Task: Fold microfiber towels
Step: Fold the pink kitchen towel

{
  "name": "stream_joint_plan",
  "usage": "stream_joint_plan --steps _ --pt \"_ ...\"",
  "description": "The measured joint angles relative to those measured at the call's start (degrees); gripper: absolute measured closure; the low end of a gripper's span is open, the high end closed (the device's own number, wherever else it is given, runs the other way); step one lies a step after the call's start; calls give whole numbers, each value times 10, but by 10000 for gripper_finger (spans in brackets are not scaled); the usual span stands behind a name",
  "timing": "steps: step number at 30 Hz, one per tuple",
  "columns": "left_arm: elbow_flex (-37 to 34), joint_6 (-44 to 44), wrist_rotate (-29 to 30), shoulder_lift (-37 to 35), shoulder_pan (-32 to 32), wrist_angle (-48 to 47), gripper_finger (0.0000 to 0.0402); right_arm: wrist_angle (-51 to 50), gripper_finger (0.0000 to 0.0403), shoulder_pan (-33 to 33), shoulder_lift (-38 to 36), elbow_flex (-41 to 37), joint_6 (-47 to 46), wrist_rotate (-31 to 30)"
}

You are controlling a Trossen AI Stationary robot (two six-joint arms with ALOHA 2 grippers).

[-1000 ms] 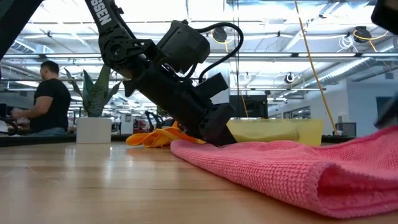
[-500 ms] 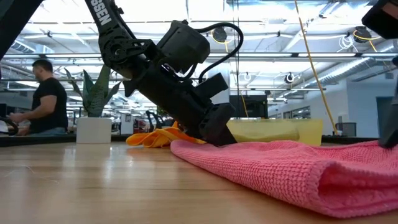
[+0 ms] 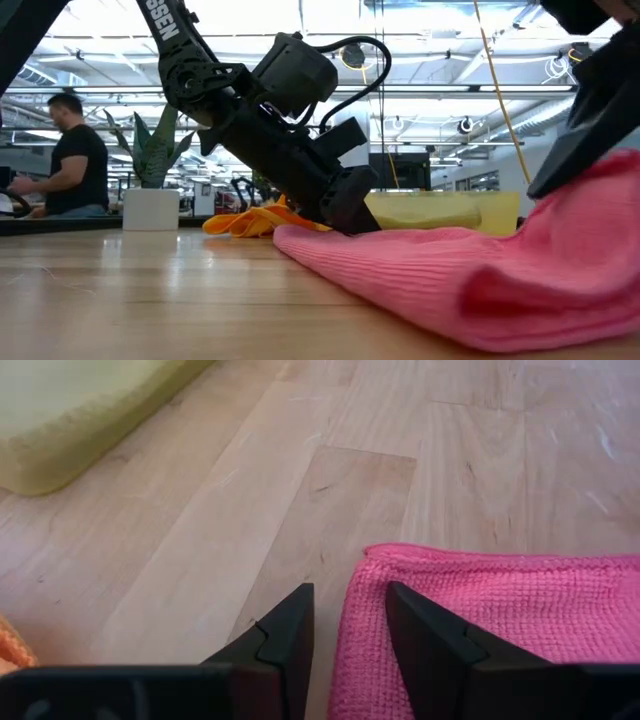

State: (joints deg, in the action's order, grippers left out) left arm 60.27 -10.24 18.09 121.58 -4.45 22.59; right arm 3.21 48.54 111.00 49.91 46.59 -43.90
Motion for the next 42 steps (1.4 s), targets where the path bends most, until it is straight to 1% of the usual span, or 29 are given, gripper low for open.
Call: stream_joint_plan --steps 4,7,9,15,22,27,32,35,36,40,42 --pt "0 0 0 0 0 0 271 61 268 13 1 0 -5 -16" --pt "0 0 0 0 0 0 271 104 268 21 1 0 -14 -50" --pt "0 0 0 0 0 0 271 129 268 22 1 0 -25 -63" --pt "0 0 0 0 0 0 271 144 268 17 1 1 -61 -63" --pt "0 0 0 0 0 0 271 219 268 16 2 0 -93 -54" --pt "0 0 0 0 0 0 271 212 268 16 2 1 -119 -54" --pt "0 0 0 0 0 0 271 200 268 19 1 1 -123 -40" --pt "0 0 0 0 0 0 271 179 268 21 1 2 -168 -39" --pt "0 0 0 0 0 0 271 166 268 21 0 2 -185 -33" --pt "0 0 0 0 0 0 271 131 268 21 1 2 -235 36" --pt "0 0 0 0 0 0 271 121 268 22 1 2 -241 43"
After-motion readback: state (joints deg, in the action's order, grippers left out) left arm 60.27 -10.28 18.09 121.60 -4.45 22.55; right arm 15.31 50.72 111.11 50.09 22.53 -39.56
